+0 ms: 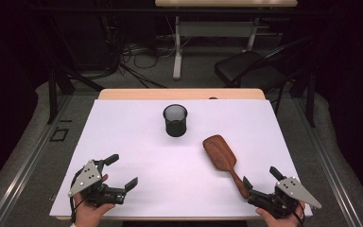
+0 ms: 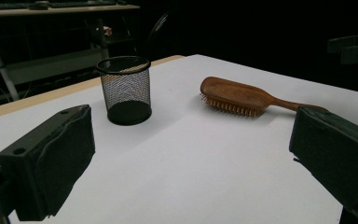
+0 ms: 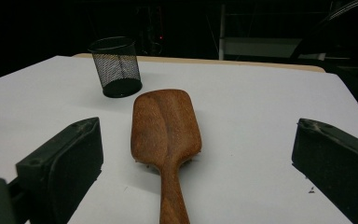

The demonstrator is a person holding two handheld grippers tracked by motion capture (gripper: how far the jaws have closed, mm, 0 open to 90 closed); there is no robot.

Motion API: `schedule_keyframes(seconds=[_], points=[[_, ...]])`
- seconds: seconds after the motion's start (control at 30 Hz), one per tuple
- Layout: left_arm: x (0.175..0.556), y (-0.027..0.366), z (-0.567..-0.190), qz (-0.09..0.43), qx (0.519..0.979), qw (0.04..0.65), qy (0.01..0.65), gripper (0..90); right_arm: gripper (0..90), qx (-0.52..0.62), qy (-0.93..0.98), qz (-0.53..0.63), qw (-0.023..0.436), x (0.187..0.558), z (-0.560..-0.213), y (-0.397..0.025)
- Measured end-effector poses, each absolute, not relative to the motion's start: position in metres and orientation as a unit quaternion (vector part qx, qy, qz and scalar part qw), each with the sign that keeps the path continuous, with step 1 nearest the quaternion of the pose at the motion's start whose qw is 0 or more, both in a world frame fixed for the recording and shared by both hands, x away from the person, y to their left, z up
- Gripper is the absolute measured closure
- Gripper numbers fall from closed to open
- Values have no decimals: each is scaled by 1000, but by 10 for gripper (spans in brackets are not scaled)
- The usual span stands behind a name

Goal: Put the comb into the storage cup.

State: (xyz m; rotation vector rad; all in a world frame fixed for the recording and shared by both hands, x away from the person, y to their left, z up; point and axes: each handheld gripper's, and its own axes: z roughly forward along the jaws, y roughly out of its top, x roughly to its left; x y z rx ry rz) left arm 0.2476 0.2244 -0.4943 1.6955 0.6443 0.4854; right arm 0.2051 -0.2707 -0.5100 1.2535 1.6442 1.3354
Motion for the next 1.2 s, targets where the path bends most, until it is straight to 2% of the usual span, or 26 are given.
schedule_keyframes(seconds=[0.43, 0.87, 1.2], points=[[248, 229, -496, 213, 725, 588, 287, 2, 29, 491, 636, 500, 323, 211, -513, -273], [249, 227, -502, 194, 734, 582, 291, 2, 51, 478, 644, 492, 339, 215, -505, -281], [250, 227, -504, 191, 737, 580, 291, 2, 103, 491, 678, 451, 310, 223, -512, -279]])
